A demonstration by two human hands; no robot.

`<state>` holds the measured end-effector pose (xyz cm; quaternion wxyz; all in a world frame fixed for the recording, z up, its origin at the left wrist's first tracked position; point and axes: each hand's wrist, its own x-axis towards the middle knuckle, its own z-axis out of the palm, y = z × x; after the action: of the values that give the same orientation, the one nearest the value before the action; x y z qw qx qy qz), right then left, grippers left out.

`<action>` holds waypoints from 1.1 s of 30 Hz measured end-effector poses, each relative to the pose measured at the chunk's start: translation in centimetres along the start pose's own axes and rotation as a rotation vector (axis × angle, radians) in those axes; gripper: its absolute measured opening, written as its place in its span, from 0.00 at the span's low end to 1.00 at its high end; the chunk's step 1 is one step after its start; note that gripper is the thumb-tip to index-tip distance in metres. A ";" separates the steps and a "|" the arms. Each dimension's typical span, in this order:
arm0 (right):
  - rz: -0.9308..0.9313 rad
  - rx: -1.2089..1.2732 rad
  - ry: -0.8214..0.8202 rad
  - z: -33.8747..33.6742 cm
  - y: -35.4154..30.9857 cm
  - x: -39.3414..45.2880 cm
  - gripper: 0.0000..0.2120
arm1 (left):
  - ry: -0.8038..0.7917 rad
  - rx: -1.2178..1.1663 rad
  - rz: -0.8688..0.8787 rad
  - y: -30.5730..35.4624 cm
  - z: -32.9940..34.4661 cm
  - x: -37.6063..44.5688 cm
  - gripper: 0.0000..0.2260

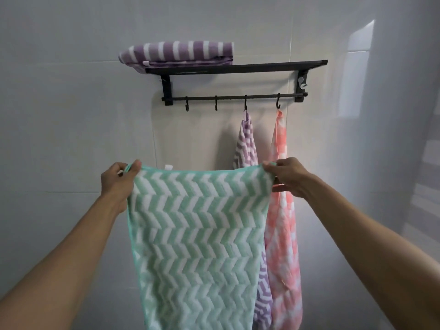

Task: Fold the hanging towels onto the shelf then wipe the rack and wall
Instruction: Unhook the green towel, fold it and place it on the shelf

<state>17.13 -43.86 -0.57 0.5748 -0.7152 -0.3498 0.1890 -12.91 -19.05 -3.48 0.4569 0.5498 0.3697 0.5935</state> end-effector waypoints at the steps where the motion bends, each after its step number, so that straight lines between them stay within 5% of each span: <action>1: -0.023 0.037 0.025 0.1 -0.2 0.1 0.15 | -0.004 -0.032 -0.018 0.1 0.0 -0.1 0.14; 4: -0.139 0.190 0.136 -0.3 -3.0 1.5 0.12 | -0.034 -0.243 0.010 4.2 -0.2 1.1 0.13; 6: -0.214 0.353 0.163 -1.1 -4.6 2.1 0.14 | -0.193 -0.319 0.069 6.3 -1.1 1.3 0.12; 10: 0.037 0.113 -0.180 -1.5 2.4 -0.1 0.30 | -0.600 0.037 -0.259 -1.4 -2.1 -4.4 0.23; 15: 0.230 0.039 -0.140 -1.1 9.3 -1.4 0.24 | -0.348 0.103 -0.347 -6.6 -2.0 -6.4 0.02; 21: 0.058 0.313 0.181 -1.5 1.6 1.6 0.23 | -0.226 -0.013 -0.218 0.3 1.3 -3.0 0.07; 23: 0.067 0.403 0.036 -1.8 1.2 0.8 0.30 | -0.159 -0.108 -0.257 1.6 1.7 -2.6 0.06; 27: 0.196 0.205 -0.395 0.5 8.4 -3.4 0.37 | -0.195 -0.082 -0.446 -1.6 0.7 -4.4 0.07; 30: 0.238 0.229 -0.254 1.5 9.7 -3.3 0.26 | -0.188 -0.070 -0.508 -3.0 0.2 -4.7 0.03; 33: 0.235 0.343 -0.085 1.0 6.8 -0.7 0.25 | -0.307 -0.226 -0.462 -0.8 0.1 -1.7 0.17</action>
<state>17.90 -44.30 -7.44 0.6466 -0.6343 -0.2507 0.3416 -12.72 -20.41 -4.80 0.6887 0.4802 0.3431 0.4211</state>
